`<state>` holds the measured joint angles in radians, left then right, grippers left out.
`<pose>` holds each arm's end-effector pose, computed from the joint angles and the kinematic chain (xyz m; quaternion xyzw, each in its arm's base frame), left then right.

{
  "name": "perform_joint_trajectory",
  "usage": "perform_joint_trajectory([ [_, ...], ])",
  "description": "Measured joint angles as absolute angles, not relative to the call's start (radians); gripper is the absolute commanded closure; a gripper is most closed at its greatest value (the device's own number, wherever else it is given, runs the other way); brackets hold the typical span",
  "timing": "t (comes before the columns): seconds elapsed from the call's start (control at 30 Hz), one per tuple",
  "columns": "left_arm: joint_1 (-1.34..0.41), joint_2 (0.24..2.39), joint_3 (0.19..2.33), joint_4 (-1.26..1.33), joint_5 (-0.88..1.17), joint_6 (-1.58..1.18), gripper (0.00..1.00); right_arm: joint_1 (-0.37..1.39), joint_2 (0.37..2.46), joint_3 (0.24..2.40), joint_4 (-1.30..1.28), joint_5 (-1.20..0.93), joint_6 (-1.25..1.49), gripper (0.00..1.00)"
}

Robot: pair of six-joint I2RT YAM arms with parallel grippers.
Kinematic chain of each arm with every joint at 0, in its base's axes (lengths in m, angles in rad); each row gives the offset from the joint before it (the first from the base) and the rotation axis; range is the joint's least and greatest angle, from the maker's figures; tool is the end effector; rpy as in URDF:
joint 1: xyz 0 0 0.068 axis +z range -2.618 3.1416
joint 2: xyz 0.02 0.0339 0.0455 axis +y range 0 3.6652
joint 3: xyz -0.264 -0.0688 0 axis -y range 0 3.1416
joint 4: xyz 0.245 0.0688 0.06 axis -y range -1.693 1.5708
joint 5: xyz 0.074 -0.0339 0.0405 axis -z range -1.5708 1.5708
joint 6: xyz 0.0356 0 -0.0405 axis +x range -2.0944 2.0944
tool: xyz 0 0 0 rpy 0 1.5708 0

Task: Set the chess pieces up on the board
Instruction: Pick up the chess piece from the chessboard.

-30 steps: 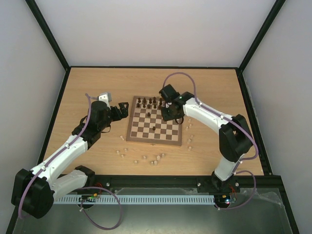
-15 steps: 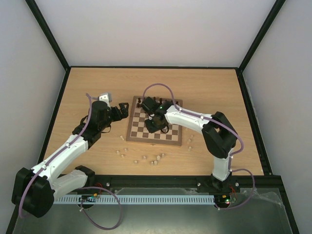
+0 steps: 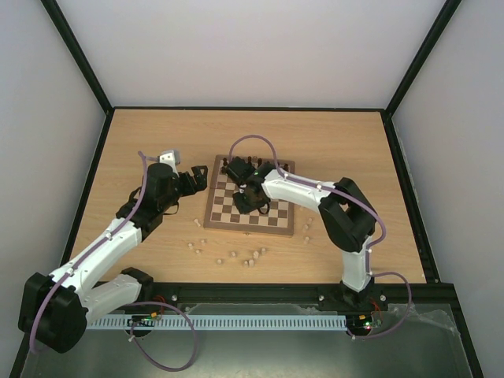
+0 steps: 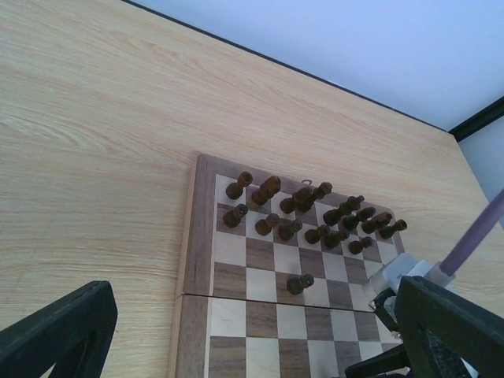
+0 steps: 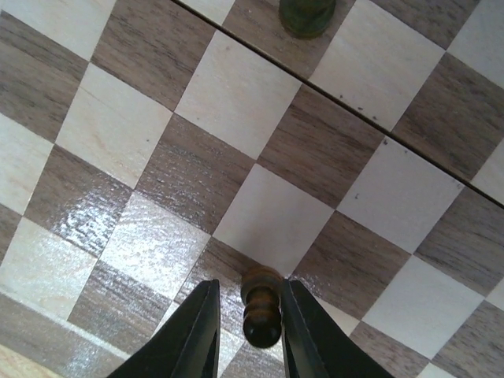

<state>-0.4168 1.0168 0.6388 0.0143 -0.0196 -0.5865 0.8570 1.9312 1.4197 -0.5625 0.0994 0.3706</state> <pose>0.2137 -0.0938 0.2644 -0.0753 0.8199 -0.2658 0.5015 0.2700 0.3063 0.1967 -0.2213 0.9426 0.1021 0.2285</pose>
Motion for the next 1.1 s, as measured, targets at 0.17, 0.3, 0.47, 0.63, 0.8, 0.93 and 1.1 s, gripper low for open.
perform_joint_trajectory([
  [0.17, -0.417, 1.016, 0.639, 0.013, -0.02, -0.587, 0.0, 0.857, 1.961, 1.432, -0.562, 0.114, 0.371, 0.84],
  [0.3, -0.417, 1.012, 0.639, 0.013, -0.02, -0.587, 0.0, 0.857, 1.966, 1.432, -0.562, 0.125, 0.373, 0.88],
  [0.47, -0.417, 1.012, 0.639, 0.013, -0.02, -0.587, 0.01, 0.852, 1.964, 1.431, -0.562, 0.149, 0.375, 0.93],
  [0.63, -0.417, 1.012, 0.639, 0.012, -0.021, -0.587, 0.01, 0.799, 1.933, 1.391, -0.553, 0.158, 0.375, 0.93],
  [0.8, -0.417, 1.012, 0.639, 0.012, -0.023, -0.587, 0.0, 0.69, 1.908, 1.377, -0.555, 0.178, 0.37, 0.93],
  [0.93, -0.417, 1.012, 0.639, 0.012, -0.023, -0.587, 0.0, 0.623, 1.908, 1.384, -0.565, 0.194, 0.364, 0.93],
  [1.1, -0.417, 1.012, 0.639, 0.012, -0.024, -0.587, 0.0, 0.579, 1.926, 1.443, -0.579, 0.198, 0.355, 0.93],
])
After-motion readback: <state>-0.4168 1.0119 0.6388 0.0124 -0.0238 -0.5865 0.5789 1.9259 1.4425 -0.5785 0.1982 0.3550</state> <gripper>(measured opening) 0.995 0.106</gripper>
